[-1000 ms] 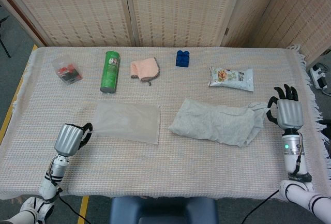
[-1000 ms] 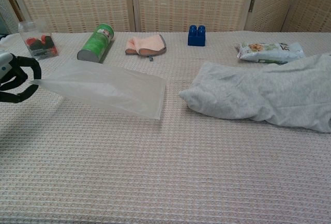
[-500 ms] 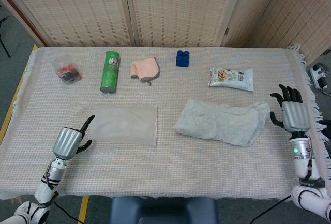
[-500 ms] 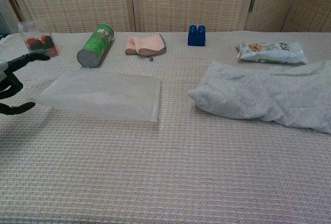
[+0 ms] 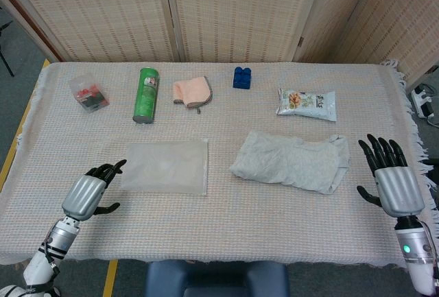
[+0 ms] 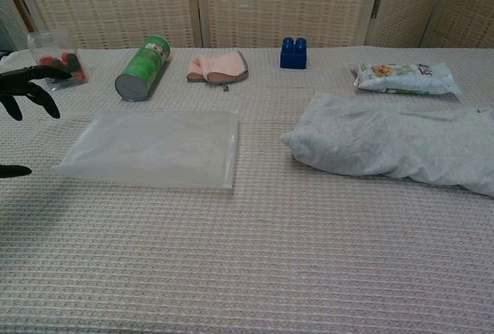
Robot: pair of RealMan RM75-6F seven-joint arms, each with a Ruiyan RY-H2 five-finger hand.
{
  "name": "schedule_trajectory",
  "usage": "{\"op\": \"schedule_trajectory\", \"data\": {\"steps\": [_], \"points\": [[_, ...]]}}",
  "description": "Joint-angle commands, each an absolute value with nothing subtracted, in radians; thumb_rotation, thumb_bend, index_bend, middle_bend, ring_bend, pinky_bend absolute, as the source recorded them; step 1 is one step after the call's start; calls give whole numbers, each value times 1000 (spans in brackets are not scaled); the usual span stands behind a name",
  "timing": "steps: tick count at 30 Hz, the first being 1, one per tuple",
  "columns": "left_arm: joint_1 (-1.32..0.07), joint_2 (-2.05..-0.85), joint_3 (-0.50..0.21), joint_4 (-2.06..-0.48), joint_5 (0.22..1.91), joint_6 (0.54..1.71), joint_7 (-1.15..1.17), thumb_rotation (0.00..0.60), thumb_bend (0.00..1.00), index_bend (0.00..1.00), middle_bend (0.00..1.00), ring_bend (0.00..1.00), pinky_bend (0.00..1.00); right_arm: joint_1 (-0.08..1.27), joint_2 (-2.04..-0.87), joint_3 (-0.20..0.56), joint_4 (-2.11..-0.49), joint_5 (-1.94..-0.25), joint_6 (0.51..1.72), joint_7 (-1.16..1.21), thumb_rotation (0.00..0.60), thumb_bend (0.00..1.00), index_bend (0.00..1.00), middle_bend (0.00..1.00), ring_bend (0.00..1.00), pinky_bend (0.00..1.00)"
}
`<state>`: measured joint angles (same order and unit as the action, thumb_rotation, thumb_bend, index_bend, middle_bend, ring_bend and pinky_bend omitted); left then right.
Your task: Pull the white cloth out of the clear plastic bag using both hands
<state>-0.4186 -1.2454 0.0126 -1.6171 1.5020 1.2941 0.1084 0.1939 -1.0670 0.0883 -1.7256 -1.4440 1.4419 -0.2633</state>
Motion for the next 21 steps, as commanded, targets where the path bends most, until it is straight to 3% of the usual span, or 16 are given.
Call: {"op": "schedule_trajectory", "data": {"steps": [1, 9, 13, 21], "points": [[-356, -1127, 51, -1736, 1481, 1311, 118, 600, 207, 70, 267, 173, 303, 108, -1096, 30, -1739, -1528, 1560, -338, 600, 138, 0, 0, 0, 0], [-172, -1133, 101, -1648, 1554, 1552, -27, 600, 202, 109, 173, 72, 188, 32, -1122, -47, -1678, -1615, 1616, -252, 600, 134, 0, 0, 0, 0], [-148, -1130, 106, -1617, 1569, 1567, -51, 600, 189, 159, 155, 59, 179, 33, -1102, -52, -1681, -1632, 1606, -193, 600, 130, 0, 0, 0, 0], [-131, -1142, 104, -1604, 1613, 1570, -32, 600, 189, 167, 148, 52, 176, 21, -1079, -48, -1683, -1645, 1616, -131, 600, 126, 0, 0, 0, 0]]}}
